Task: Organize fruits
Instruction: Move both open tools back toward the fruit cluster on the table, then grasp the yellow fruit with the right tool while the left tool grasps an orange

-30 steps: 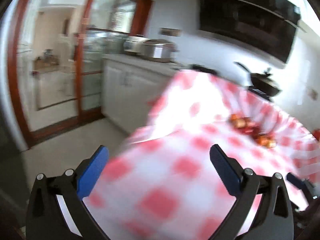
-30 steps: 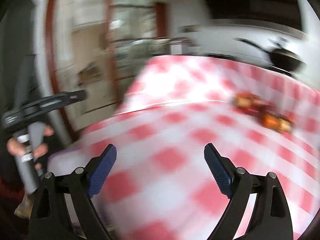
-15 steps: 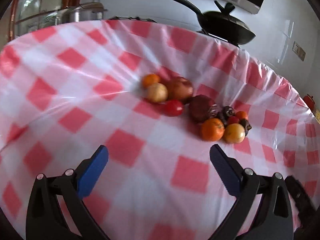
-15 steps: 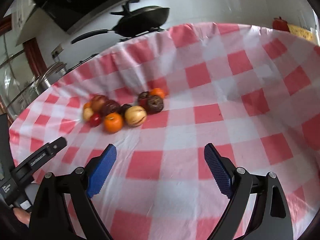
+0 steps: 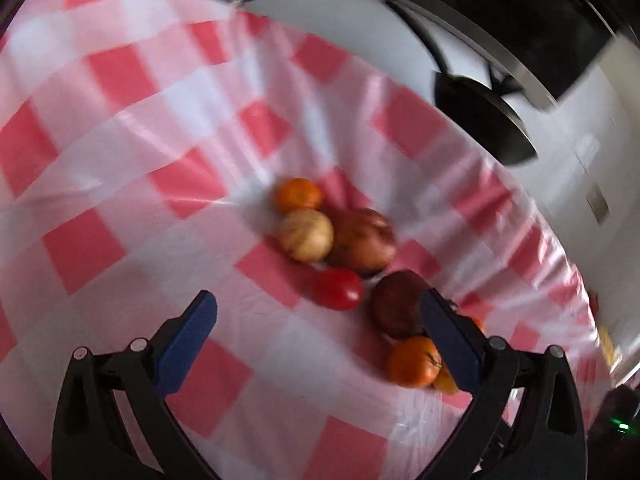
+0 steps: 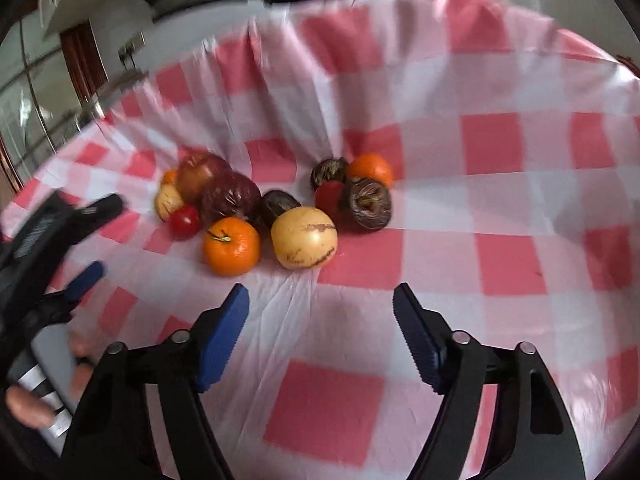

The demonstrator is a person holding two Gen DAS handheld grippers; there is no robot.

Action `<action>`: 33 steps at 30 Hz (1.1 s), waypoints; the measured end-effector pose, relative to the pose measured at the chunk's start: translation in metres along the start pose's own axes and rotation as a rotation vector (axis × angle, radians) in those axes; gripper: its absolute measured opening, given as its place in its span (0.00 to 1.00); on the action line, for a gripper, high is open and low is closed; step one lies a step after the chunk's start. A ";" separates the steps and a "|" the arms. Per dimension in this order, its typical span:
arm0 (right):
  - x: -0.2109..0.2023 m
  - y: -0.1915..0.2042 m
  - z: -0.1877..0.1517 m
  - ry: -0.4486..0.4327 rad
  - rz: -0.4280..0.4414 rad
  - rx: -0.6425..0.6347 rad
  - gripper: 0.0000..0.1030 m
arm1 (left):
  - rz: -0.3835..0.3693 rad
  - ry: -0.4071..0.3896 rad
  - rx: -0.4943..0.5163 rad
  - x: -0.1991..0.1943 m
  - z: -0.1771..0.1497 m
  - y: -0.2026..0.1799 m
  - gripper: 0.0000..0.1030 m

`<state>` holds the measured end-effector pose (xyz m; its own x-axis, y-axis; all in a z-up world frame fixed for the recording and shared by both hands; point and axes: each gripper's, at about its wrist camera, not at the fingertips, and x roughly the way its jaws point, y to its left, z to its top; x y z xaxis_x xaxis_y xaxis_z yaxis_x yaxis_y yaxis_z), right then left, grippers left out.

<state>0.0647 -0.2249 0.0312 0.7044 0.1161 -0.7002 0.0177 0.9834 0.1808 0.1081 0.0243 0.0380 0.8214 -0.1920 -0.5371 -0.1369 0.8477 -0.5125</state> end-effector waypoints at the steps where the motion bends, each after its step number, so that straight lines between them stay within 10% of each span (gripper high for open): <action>1: 0.005 0.002 0.003 0.012 -0.005 -0.006 0.65 | -0.006 -0.002 -0.024 0.000 0.001 0.004 0.98; 18: 0.050 0.007 0.033 0.073 0.028 -0.021 0.43 | -0.018 0.100 0.312 0.009 -0.023 -0.047 0.98; 29: 0.023 -0.094 0.029 -0.134 0.387 0.480 0.43 | -0.035 0.201 0.486 0.033 -0.048 -0.085 0.98; 33: 0.015 -0.098 0.029 -0.189 0.403 0.501 0.43 | 0.012 0.260 0.510 0.053 -0.051 -0.095 0.82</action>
<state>0.0944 -0.3236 0.0228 0.8365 0.3890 -0.3859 0.0226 0.6791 0.7337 0.1365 -0.0922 0.0238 0.6496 -0.2413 -0.7209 0.1921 0.9696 -0.1515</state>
